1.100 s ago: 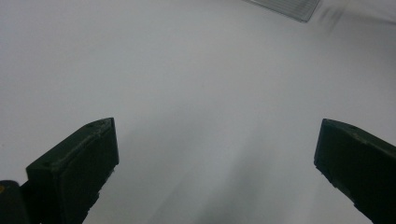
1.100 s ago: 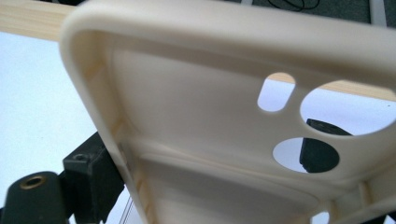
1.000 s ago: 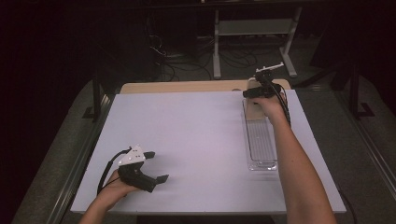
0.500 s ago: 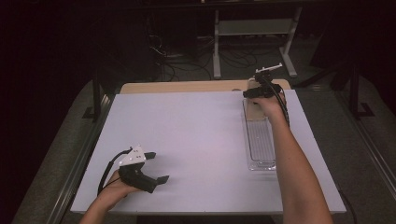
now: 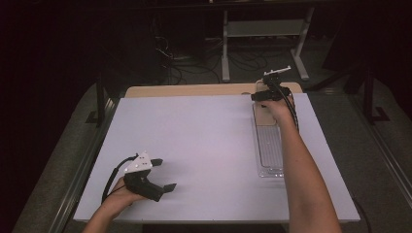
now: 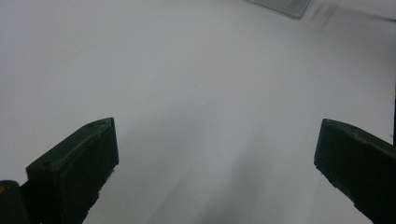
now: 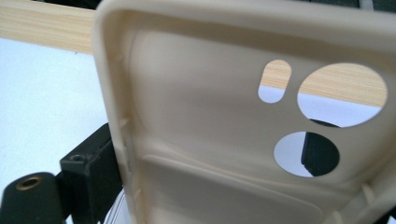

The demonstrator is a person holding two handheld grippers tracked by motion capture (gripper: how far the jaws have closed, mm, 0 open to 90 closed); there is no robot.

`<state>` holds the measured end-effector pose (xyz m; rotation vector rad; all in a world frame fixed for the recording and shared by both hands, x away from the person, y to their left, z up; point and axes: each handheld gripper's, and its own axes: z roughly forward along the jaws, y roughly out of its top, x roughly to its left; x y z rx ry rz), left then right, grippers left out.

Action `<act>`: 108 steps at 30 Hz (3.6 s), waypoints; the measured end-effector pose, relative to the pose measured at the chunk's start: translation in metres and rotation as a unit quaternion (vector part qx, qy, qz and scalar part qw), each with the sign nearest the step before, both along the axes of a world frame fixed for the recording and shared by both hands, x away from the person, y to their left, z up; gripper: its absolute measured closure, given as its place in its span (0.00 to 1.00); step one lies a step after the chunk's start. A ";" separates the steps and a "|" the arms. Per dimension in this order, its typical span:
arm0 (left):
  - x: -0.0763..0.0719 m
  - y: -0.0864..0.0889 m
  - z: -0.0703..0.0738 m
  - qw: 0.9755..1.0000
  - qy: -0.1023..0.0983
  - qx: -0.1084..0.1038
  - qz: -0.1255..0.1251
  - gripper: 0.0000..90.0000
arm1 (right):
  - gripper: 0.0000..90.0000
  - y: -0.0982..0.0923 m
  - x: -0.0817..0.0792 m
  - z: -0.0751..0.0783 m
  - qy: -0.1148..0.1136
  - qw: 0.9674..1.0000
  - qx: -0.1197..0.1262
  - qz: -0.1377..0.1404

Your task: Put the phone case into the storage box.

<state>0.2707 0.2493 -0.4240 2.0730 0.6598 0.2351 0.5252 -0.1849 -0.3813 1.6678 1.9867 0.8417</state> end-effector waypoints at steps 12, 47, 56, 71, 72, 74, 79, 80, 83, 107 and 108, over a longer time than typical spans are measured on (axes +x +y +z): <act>0.000 0.001 0.000 1.000 -0.001 0.003 -0.001 0.00 | 0.06 0.000 0.002 -0.004 0.006 1.000 0.004 0.004; 0.005 -0.001 0.002 1.000 0.005 -0.002 -0.003 0.00 | 0.04 -0.019 -0.046 0.036 -0.052 0.996 0.044 0.061; 0.009 0.004 0.007 1.000 0.006 0.010 -0.008 0.00 | 0.05 -0.019 -0.081 0.034 -0.070 0.991 0.057 0.097; 0.012 0.004 0.017 0.999 0.011 0.014 -0.031 0.00 | 0.05 -0.011 -0.144 0.026 -0.091 0.978 0.084 0.171; 0.012 0.003 0.017 0.999 0.014 0.012 -0.032 0.00 | 0.05 -0.011 -0.147 0.025 -0.092 0.977 0.083 0.176; 0.013 0.002 0.017 0.999 0.014 0.016 -0.036 0.00 | 0.05 -0.011 -0.153 0.024 -0.095 0.975 0.084 0.183; 0.015 -0.002 0.017 0.999 0.013 0.015 -0.038 0.00 | 0.05 -0.013 -0.166 0.020 -0.094 0.972 0.095 0.191; 0.015 -0.002 0.018 0.999 0.018 0.013 -0.036 0.00 | 0.05 -0.014 -0.168 0.018 -0.096 0.972 0.095 0.194; 0.018 -0.002 0.021 0.999 0.016 0.017 -0.039 0.00 | 0.05 -0.015 -0.175 0.015 -0.095 0.971 0.096 0.199; 0.022 -0.002 0.036 0.999 0.010 0.017 -0.043 0.00 | 0.05 -0.016 -0.220 0.001 -0.096 0.956 0.118 0.250; 0.022 -0.001 0.037 0.999 0.009 0.019 -0.043 0.00 | 0.05 -0.016 -0.221 0.000 -0.097 0.956 0.117 0.252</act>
